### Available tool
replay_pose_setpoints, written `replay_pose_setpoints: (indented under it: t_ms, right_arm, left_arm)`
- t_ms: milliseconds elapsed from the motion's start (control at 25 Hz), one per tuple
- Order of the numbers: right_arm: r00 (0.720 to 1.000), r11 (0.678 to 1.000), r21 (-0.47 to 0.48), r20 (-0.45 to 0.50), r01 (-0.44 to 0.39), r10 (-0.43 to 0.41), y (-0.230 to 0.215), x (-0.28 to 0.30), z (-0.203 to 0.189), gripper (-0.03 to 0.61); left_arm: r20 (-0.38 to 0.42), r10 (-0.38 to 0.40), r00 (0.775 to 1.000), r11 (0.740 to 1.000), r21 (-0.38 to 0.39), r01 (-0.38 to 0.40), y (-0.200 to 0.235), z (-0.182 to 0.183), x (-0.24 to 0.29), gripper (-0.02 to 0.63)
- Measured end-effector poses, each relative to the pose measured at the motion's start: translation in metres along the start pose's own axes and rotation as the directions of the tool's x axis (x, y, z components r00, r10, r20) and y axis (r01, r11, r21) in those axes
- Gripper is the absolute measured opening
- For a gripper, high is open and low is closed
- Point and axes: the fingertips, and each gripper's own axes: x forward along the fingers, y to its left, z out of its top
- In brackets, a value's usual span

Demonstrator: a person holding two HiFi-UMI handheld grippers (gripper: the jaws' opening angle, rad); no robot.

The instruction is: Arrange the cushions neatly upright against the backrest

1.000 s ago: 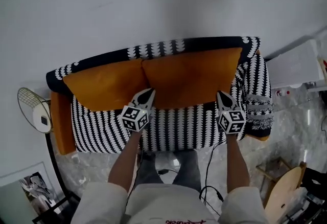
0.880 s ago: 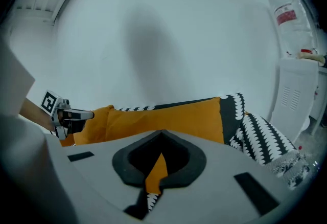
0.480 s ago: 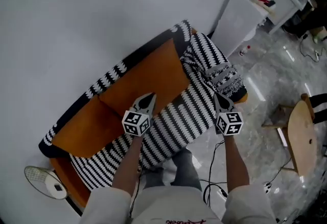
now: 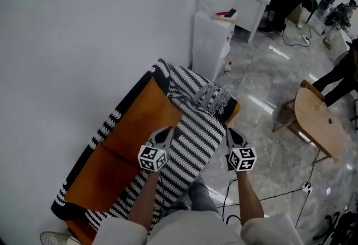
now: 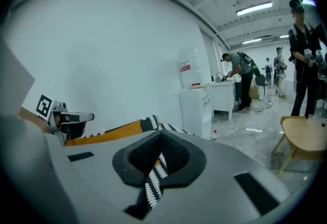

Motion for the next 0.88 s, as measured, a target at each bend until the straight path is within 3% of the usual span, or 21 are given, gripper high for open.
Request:
replay_pose_setpoints:
  t_ms: [160,480,880]
  right_arm:
    - [0.998,0.999,-0.009,0.053,0.033,-0.032,0.029,-0.043,0.008,0.026]
    - [0.993,0.998,0.016,0.103,0.053,-0.055,0.078,-0.103,0.01,0.026]
    - [0.99,0.998,0.003,0.127,0.059,-0.059,0.117,-0.123,0.006,0.026]
  left_arm:
    - [0.019,-0.036,0.999,0.997,0.062,0.034,-0.028,0.009,-0.038,0.029]
    - [0.021,-0.031,0.999,0.999,0.043,0.03,-0.05,-0.01,-0.113,0.029]
    - [0.065,-0.046,0.997,0.996,0.077,0.041,-0.051,0.005,-0.148,0.029]
